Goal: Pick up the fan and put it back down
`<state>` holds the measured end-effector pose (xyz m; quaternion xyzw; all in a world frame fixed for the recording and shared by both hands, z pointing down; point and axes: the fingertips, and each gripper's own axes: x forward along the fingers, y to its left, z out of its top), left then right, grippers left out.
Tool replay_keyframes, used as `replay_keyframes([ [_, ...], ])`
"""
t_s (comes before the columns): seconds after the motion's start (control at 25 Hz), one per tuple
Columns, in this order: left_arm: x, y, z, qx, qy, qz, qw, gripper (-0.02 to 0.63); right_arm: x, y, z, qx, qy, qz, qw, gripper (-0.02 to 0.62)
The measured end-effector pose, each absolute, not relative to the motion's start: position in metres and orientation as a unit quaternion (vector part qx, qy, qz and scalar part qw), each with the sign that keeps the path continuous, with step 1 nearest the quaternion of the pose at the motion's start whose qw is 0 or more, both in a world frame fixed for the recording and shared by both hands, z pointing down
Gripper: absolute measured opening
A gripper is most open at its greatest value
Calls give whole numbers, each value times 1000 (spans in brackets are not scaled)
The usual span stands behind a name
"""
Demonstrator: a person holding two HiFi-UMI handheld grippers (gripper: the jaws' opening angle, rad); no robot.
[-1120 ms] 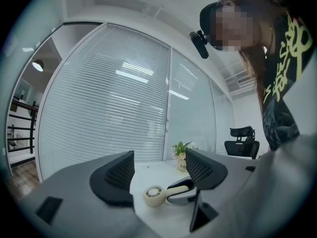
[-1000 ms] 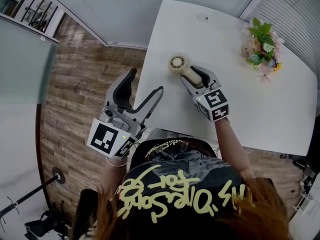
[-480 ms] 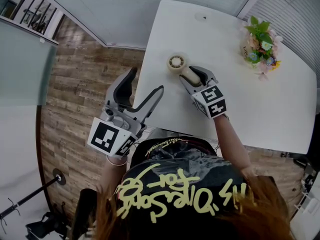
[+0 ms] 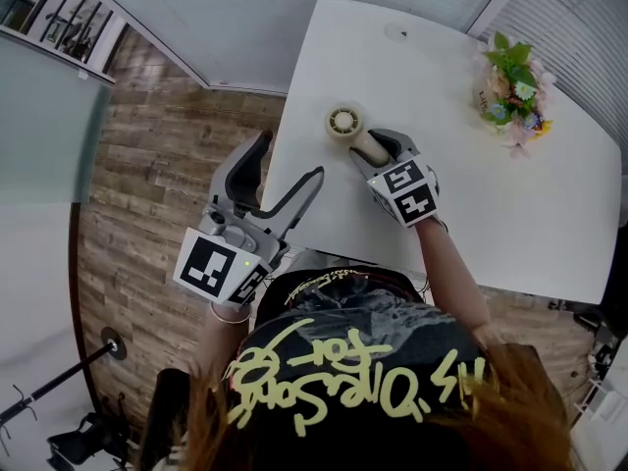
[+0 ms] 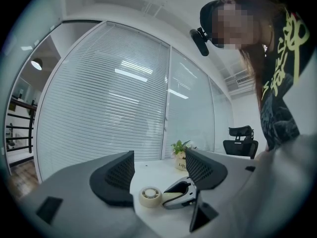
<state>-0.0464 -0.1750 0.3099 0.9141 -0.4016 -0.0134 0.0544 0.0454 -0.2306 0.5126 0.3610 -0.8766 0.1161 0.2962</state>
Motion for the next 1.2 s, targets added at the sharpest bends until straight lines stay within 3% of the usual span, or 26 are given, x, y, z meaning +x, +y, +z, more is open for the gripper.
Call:
replay_keyframes([
  [0.28,-47,-174,309,913,-404,-16,54,313,39,-226,521,340,-871,104,338,193],
  [1.2,-40,-171,304,918,-392,-18,50,313,36,-218,511,335,-880,100,322,201],
])
